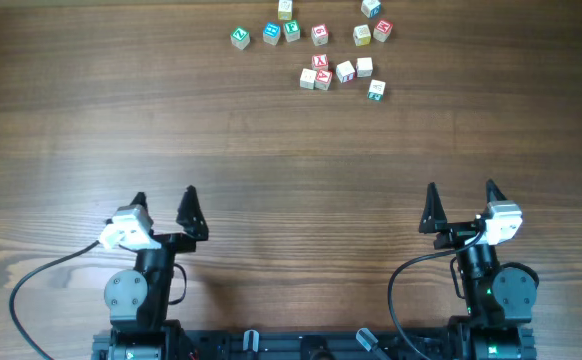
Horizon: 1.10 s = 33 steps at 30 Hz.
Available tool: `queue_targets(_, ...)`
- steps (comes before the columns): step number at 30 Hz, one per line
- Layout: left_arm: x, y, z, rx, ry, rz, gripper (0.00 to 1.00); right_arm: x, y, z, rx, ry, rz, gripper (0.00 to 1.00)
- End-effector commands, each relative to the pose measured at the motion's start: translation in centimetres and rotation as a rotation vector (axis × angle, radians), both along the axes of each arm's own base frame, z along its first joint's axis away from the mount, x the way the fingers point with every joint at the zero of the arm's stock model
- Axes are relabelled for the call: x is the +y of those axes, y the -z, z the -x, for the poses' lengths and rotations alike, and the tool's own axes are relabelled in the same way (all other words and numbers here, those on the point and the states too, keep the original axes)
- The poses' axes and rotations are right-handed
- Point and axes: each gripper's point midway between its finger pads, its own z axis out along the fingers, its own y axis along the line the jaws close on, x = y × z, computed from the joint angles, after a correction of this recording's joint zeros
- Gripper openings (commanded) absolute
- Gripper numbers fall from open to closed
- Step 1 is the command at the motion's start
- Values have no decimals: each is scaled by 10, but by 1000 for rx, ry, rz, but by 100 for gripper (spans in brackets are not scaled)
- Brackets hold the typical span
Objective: Form a circle
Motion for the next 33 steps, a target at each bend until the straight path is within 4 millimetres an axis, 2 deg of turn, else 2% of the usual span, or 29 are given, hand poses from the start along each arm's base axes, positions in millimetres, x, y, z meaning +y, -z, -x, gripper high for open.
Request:
queue_targets(1, -38, -22, 11, -38, 226, 1, 100, 0, -1, 0, -8, 2, 4, 100)
queue_targets(6, -39, -68, 25, 52, 236, -31, 100, 0, -1, 0, -8, 2, 4, 100)
queue_targets(9, -41, -107, 19, 118, 248, -30, 100, 0, -1, 0, -8, 2, 4, 100)
queue_targets(12, -52, -147, -3, 187, 318, -8, 100, 0, -1, 0, -8, 2, 4, 100)
queue_targets(15, -64, -173, -34, 287, 372, 9, 100, 0, -1, 0, -8, 2, 4, 100)
queue_targets(19, -94, -192, -75, 396, 466, -16, 100, 0, -1, 0, -8, 2, 4, 100)
queue_targets(24, -143, -188, -132, 472, 550, -127, 100, 0, -1, 0, -8, 2, 4, 100)
queue_targets(26, -172, -173, -162, 468, 580, -153, 100, 0, -1, 0, -8, 2, 4, 100)
queue_targets(29, -207, -156, -191, 420, 629, -163, 100, 0, -1, 0, -8, 2, 4, 100)
queue_targets(31, -228, -145, -209, 383, 649, -167, 100, 0, -1, 0, -8, 2, 4, 100)
queue_targets(33, -239, -129, -230, 359, 612, -184, 100, 0, -1, 0, -8, 2, 4, 100)
